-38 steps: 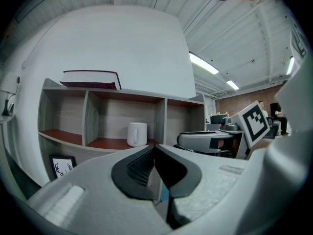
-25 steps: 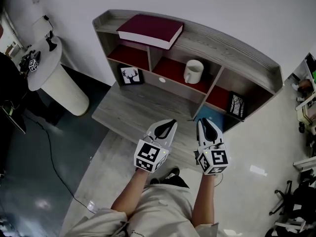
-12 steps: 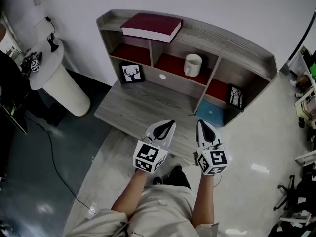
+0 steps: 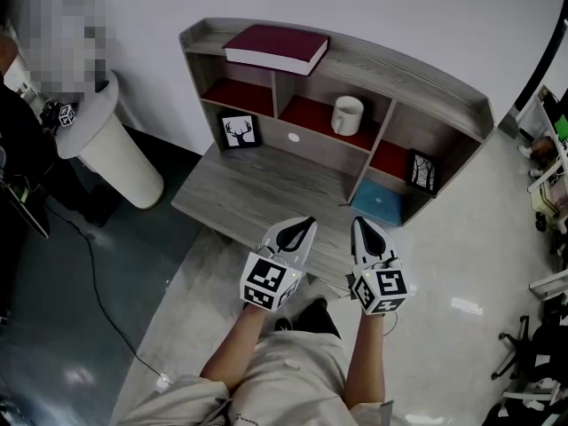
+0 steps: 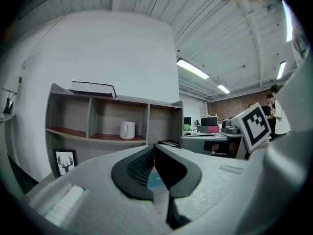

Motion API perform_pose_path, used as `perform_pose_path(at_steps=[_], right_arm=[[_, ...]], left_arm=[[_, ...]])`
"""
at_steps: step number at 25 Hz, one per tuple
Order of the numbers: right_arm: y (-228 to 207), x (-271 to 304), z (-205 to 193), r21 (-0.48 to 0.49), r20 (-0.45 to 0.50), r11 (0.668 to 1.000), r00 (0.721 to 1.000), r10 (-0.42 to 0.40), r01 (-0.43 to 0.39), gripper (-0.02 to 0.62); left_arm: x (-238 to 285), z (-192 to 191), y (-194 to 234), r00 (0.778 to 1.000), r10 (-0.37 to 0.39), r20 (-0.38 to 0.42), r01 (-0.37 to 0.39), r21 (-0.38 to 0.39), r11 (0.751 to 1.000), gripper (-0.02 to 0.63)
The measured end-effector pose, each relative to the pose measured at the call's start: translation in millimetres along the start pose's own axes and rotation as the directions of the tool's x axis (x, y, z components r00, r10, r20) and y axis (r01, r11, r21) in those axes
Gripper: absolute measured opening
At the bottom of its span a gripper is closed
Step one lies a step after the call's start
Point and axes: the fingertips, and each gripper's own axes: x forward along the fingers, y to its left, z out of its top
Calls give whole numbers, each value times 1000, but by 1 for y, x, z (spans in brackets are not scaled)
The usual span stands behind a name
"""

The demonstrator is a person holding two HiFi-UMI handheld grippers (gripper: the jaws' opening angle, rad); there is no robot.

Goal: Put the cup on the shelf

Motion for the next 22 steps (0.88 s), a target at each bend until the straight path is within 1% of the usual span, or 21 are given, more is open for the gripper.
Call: perform_pose_path(at_steps=[3, 6, 8, 10, 13, 16, 22], right_arm=[[-1, -1, -1, -1, -6, 1000, 1000, -4, 4, 15], [-2, -3, 0, -2, 0, 1000, 1000, -12, 12, 15], [-3, -5, 2, -1, 9, 1000, 1000, -18, 18, 15], [-5, -8, 3, 3, 16, 1000, 999, -28, 28, 15], [-5, -10, 2, 7, 16, 1000, 999, -31, 31, 15], [-5, -11, 0, 2, 8, 1000, 999, -31, 31, 15], [-7, -15, -4, 1, -18, 999, 999, -38, 38, 15]], left_arm=[[0, 0, -4, 1000, -17, -9, 17, 18, 1000, 11], [3, 1, -5, 999, -41, -26, 42, 65, 997, 11], [3, 2, -1, 998, -44, -41, 47, 100, 994, 11], [2, 4, 3, 998, -40, -52, 46, 118, 992, 11], [1, 0, 12, 997, -25, -73, 34, 122, 992, 11], [-1, -7, 18, 994, -1, -106, 12, 100, 995, 11], [-5, -14, 15, 993, -6, -117, 15, 77, 997, 11]])
